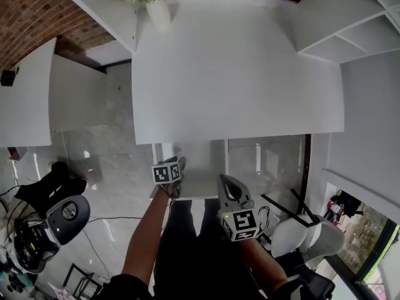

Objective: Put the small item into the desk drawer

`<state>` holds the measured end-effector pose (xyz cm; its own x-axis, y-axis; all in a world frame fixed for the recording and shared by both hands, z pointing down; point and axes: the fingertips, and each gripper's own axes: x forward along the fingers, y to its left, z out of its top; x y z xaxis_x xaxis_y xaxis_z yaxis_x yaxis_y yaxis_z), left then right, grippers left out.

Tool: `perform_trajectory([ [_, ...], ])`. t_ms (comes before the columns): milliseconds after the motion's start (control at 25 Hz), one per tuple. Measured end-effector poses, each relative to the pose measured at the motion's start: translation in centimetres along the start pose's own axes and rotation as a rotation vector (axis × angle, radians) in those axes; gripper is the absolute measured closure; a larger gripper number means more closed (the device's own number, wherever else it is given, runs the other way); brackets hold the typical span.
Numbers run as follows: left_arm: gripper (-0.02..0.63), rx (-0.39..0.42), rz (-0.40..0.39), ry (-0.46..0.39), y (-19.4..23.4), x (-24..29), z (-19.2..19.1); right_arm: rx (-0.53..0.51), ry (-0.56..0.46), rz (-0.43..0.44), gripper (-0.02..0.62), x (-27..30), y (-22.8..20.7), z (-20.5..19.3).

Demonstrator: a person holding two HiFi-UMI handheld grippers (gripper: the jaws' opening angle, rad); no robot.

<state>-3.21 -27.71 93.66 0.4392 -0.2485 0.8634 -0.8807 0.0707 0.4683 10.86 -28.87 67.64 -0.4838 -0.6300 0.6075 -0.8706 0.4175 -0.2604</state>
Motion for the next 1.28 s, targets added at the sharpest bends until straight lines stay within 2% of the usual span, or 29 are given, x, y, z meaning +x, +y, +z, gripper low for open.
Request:
perform_trajectory([
  [160, 0.51, 0.064, -0.022, -0.141, -2.4, -6.8, 1.1, -0.015, -0.03, 0.001, 0.581, -2.3, 0.6, 1.2],
  [280, 0.566, 0.083, -0.041, -0.265, -3.7, -12.7, 2.5, -0.033, -0.066, 0.006, 0.581, -3.9, 1.6, 2.8],
  [440, 0.581, 0.085, -0.069, -0.414, -5.6, -20.7, 3.8, -0.062, -0.125, 0.01, 0.581, -6.3, 3.1, 5.4],
  [560, 0.582, 0.133, -0.076, -0.545, -7.8, -26.7, 4.8, -0.089, -0.171, 0.015, 0.581, -8.5, 4.3, 7.2],
  [680, 0.583, 0.223, -0.07, -0.688, -11.3, -32.2, 4.7, -0.135, -0.22, 0.02, 0.581, -11.5, 5.0, 8.1],
  [800, 0.583, 0.353, -0.06, -0.833, -15.6, -37.4, 5.3, -0.161, -0.289, 0.037, 0.581, -14.0, 5.1, 10.0],
  [960, 0.583, 0.496, -0.059, -1.01, -17.2, -46.1, 9.6, -0.151, -0.341, 0.041, 0.581, -12.8, 8.3, 16.0],
  [1040, 0.583, 0.54, -0.064, -1.097, -18.5, -49.1, 9.4, -0.144, -0.361, 0.037, 0.581, -13.2, 9.0, 17.0],
  [1160, 0.583, 0.565, -0.078, -1.196, -20.4, -51.6, 7.4, -0.135, -0.376, 0.028, 0.581, -14.4, 9.3, 16.6],
  [1280, 0.583, 0.544, -0.09, -1.221, -20.9, -52.2, 6.2, -0.131, -0.371, 0.031, 0.581, -15.0, 9.7, 15.9],
])
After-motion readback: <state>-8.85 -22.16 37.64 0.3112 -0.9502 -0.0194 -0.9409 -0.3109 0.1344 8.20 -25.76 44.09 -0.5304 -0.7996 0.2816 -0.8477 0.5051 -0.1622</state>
